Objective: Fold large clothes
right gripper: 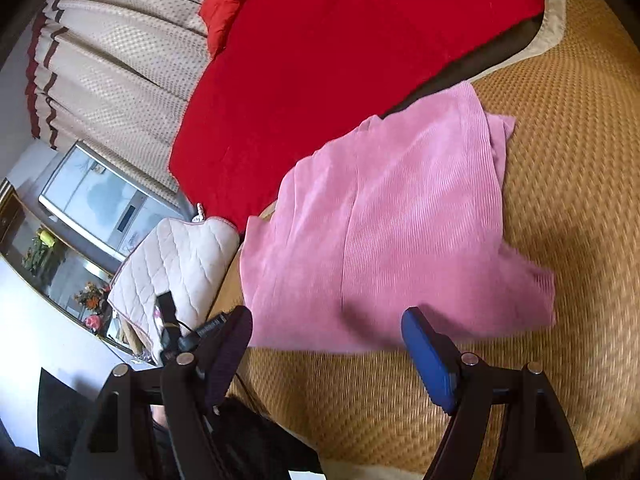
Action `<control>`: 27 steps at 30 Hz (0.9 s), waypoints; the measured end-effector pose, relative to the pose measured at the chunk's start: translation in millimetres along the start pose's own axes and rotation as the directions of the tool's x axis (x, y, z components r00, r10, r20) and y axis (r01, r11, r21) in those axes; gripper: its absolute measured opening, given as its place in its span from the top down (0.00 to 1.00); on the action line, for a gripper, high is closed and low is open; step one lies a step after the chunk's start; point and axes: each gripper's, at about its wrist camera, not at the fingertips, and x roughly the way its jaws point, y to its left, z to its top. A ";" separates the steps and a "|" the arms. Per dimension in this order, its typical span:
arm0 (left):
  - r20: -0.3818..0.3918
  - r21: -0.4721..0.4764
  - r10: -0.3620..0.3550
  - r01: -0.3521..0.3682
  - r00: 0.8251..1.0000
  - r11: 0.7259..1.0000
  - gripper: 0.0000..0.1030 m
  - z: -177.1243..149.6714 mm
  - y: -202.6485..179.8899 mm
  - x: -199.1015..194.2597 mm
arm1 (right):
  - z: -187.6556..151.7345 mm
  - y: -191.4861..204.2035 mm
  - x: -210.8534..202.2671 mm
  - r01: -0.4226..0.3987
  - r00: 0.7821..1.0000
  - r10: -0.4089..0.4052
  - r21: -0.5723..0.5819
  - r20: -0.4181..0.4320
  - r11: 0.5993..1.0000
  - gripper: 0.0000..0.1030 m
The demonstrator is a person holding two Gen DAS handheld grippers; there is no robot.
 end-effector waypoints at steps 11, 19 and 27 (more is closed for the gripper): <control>-0.002 0.167 0.038 -0.037 0.999 0.985 0.21 48.7 -49.2 44.5 | -30.0 -1.0 17.2 -0.061 0.997 0.062 0.025 -0.055 0.998 0.22; -0.001 0.035 0.065 -0.065 0.998 0.997 0.19 62.7 -22.8 51.9 | -33.8 -10.0 16.3 -0.049 0.998 0.052 0.053 -0.046 0.997 0.22; 0.102 0.007 0.008 -0.009 0.995 1.000 0.19 17.7 -8.0 -7.2 | -42.8 -2.8 13.8 -0.061 0.997 0.063 0.043 -0.046 0.997 0.22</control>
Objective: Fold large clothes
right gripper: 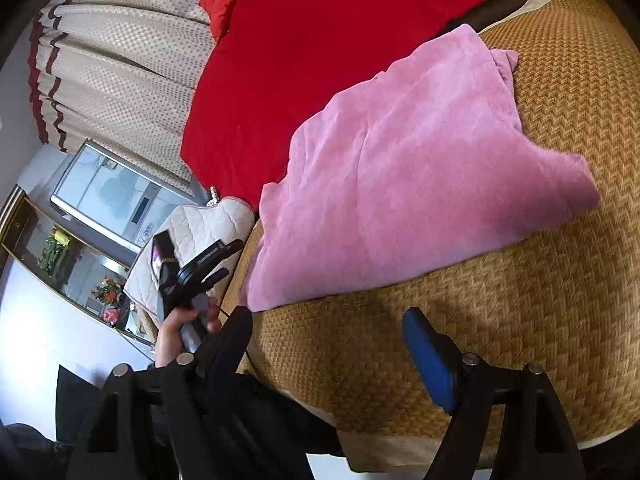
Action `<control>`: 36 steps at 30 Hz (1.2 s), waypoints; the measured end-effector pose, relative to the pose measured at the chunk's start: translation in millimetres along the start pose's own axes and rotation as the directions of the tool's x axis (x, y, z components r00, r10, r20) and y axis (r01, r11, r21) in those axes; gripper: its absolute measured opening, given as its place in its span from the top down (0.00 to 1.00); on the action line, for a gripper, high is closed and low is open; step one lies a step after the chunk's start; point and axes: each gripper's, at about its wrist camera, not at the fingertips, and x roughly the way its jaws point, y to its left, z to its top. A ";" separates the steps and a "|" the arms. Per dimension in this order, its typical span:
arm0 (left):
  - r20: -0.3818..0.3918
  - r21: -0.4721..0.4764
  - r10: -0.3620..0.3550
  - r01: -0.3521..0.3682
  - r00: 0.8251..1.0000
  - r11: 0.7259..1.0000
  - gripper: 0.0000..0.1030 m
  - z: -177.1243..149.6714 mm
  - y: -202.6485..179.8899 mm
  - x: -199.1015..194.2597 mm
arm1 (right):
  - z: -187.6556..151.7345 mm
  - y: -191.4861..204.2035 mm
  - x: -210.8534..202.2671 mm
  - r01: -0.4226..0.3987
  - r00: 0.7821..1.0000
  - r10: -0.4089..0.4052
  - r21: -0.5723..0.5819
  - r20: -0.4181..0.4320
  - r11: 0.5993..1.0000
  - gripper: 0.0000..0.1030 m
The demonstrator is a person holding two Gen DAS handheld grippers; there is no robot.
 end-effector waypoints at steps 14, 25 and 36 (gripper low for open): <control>0.024 0.109 -0.083 0.080 0.996 0.991 0.19 -43.5 -33.7 -55.6 | -14.3 7.6 -9.8 0.109 0.993 -0.105 -0.080 0.046 0.991 0.22; -0.016 0.125 -0.062 0.064 0.998 0.990 0.19 -49.6 -45.1 -57.0 | -20.0 6.0 -17.7 0.134 0.989 -0.127 -0.086 0.077 0.987 0.21; -0.064 0.168 -0.042 0.052 0.997 0.984 0.19 -60.3 -66.0 -51.7 | -20.1 -6.2 -21.4 0.126 0.989 -0.121 -0.053 0.084 0.991 0.21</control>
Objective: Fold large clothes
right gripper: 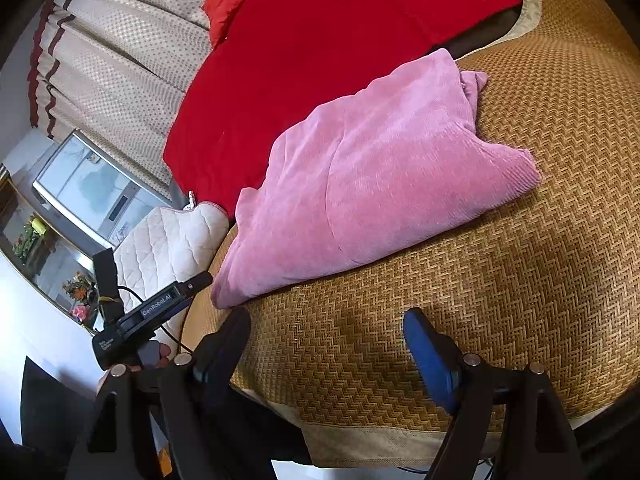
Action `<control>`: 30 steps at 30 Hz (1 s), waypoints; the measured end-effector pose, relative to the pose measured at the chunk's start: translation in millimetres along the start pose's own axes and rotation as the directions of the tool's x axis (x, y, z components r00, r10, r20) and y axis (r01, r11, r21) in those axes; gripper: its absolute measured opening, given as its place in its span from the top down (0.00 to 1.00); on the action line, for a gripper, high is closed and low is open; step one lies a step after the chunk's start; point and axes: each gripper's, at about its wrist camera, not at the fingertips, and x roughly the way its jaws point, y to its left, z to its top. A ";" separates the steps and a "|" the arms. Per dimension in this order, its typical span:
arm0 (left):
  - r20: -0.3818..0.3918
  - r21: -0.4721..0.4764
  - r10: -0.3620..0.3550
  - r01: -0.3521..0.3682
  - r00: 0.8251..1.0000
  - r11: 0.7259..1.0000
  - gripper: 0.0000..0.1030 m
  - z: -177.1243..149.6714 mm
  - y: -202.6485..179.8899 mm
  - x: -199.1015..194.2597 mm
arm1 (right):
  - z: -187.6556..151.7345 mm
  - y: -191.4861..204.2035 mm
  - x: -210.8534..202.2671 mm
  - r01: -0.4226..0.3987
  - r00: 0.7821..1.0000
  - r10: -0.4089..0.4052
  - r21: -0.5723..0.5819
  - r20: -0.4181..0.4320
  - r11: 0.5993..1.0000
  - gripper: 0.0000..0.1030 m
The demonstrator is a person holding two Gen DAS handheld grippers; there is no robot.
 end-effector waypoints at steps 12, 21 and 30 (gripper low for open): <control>-0.047 -0.001 0.019 -0.019 0.999 1.000 0.19 -11.4 -1.3 15.8 | 1.7 -4.6 -4.2 0.132 0.991 -0.131 -0.026 0.021 0.991 0.17; -0.062 0.029 0.030 -0.028 0.998 0.999 0.19 -16.9 -12.3 17.5 | 1.7 -10.3 -9.5 0.154 0.988 -0.154 -0.018 0.028 0.988 0.17; -0.056 0.042 0.032 -0.030 0.998 0.999 0.19 -16.5 -19.2 14.0 | 1.2 -15.3 -11.1 0.134 0.991 -0.135 0.018 0.022 0.991 0.17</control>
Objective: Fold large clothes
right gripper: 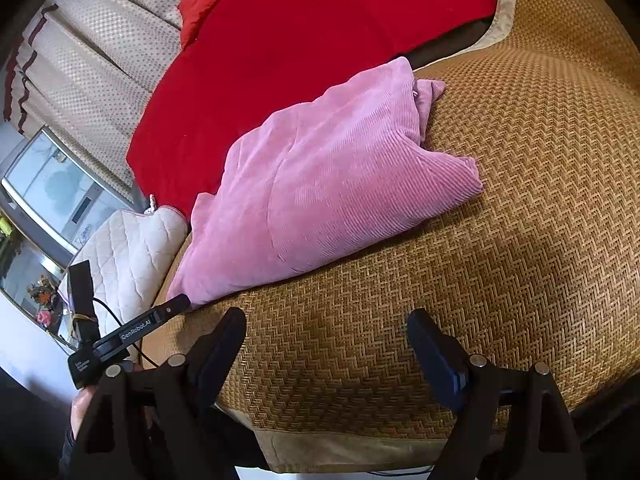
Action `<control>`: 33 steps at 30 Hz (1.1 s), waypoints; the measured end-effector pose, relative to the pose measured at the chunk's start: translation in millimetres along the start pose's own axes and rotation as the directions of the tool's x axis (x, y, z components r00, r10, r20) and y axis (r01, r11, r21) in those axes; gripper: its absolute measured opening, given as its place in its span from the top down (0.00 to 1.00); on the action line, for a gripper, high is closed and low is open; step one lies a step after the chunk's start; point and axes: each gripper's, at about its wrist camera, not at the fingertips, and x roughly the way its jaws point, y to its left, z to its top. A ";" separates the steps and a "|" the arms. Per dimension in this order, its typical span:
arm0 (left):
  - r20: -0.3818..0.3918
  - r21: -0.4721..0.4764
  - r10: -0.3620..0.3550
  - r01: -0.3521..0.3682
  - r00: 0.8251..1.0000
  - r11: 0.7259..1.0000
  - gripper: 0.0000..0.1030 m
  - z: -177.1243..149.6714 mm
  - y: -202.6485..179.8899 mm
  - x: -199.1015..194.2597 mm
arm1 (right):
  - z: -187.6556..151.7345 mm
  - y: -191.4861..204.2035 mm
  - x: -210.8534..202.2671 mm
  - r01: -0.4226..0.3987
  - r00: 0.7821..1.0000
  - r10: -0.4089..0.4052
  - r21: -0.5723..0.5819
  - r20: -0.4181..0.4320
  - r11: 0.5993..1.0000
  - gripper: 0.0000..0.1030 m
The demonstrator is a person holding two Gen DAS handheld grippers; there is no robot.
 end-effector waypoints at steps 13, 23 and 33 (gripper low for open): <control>0.035 -0.011 -0.031 0.031 0.999 0.999 0.19 9.3 -2.5 -7.7 | 46.4 -40.2 25.4 -0.167 0.983 0.183 0.386 -0.005 0.907 0.12; 0.033 -0.032 -0.040 0.041 0.999 0.999 0.19 14.8 2.1 -5.3 | 67.6 -37.3 42.1 -0.181 0.983 0.180 0.449 0.045 0.875 0.12; 0.021 -0.037 -0.045 0.045 0.999 0.998 0.19 18.7 7.7 3.3 | 75.2 -28.8 48.3 -0.167 0.986 0.156 0.410 0.060 0.897 0.12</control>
